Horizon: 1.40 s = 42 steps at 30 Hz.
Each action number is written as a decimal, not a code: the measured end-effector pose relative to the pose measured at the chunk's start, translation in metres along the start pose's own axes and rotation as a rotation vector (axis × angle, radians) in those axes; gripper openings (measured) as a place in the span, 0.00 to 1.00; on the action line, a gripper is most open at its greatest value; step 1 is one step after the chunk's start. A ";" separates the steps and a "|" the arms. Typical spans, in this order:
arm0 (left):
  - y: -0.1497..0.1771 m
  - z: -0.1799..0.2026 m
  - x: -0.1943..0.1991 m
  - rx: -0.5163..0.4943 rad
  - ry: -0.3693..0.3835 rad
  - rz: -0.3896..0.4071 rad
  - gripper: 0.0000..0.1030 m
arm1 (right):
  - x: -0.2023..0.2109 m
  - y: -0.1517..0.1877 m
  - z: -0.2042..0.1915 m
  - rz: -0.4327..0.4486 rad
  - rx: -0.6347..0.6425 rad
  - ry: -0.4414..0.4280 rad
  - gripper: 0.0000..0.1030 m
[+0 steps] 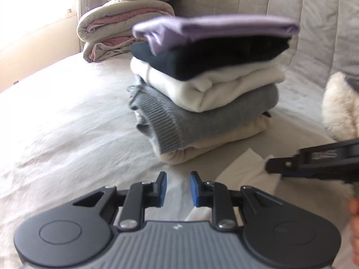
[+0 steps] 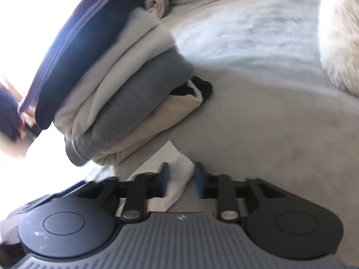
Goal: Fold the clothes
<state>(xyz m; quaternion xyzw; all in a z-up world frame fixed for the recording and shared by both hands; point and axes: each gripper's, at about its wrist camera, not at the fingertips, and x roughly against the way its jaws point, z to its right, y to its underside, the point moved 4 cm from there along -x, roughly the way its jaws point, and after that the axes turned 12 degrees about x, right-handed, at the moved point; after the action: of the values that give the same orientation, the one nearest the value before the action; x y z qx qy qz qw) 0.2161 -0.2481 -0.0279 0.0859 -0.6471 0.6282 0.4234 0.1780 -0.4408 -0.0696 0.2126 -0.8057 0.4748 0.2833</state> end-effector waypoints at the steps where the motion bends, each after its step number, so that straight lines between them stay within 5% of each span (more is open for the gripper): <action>1: 0.004 -0.003 0.009 0.015 0.020 -0.002 0.23 | -0.002 0.000 0.000 -0.004 0.009 0.002 0.04; 7: 0.046 -0.008 0.049 -0.008 0.131 -0.062 0.30 | -0.002 -0.004 0.004 0.007 0.027 0.009 0.03; 13: 0.073 -0.004 0.040 -0.079 0.048 -0.061 0.30 | -0.005 -0.003 0.004 0.005 0.032 0.015 0.03; 15: 0.074 -0.001 0.036 -0.081 0.023 -0.052 0.22 | -0.005 -0.002 0.005 0.006 0.034 0.015 0.03; 16: 0.073 0.001 0.034 -0.080 0.019 -0.051 0.06 | -0.005 -0.002 0.005 0.006 0.036 0.015 0.03; 17: 0.072 0.003 0.034 -0.077 0.026 -0.053 0.01 | -0.005 -0.002 0.005 0.006 0.040 0.014 0.03; 21: 0.069 0.010 0.040 -0.072 0.052 -0.059 0.02 | 0.000 -0.002 -0.001 0.001 0.069 0.004 0.03; 24: 0.068 0.005 0.053 -0.063 0.065 -0.038 0.05 | 0.004 -0.002 -0.005 -0.003 0.091 -0.004 0.09; 26: 0.066 -0.006 0.065 -0.036 0.043 -0.007 0.30 | 0.007 -0.001 -0.008 -0.005 0.105 -0.009 0.15; 28: 0.064 -0.022 0.078 -0.005 0.019 0.027 0.40 | 0.009 -0.001 -0.010 -0.007 0.120 -0.014 0.15; 30: 0.063 -0.042 0.090 0.024 -0.016 0.041 0.41 | 0.013 -0.001 -0.016 -0.013 0.133 -0.030 0.17; 32: 0.065 -0.064 0.100 0.048 -0.061 0.053 0.44 | 0.017 0.001 -0.024 -0.015 0.144 -0.053 0.30; 42: 0.089 -0.176 0.141 0.131 -0.251 0.040 0.46 | 0.011 0.019 -0.086 -0.122 0.175 -0.227 0.30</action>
<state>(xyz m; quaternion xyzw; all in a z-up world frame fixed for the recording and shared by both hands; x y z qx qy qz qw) 0.1480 -0.0153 -0.0270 0.1783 -0.6541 0.6617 0.3202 0.1802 -0.3565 -0.0414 0.3374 -0.7735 0.4982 0.1993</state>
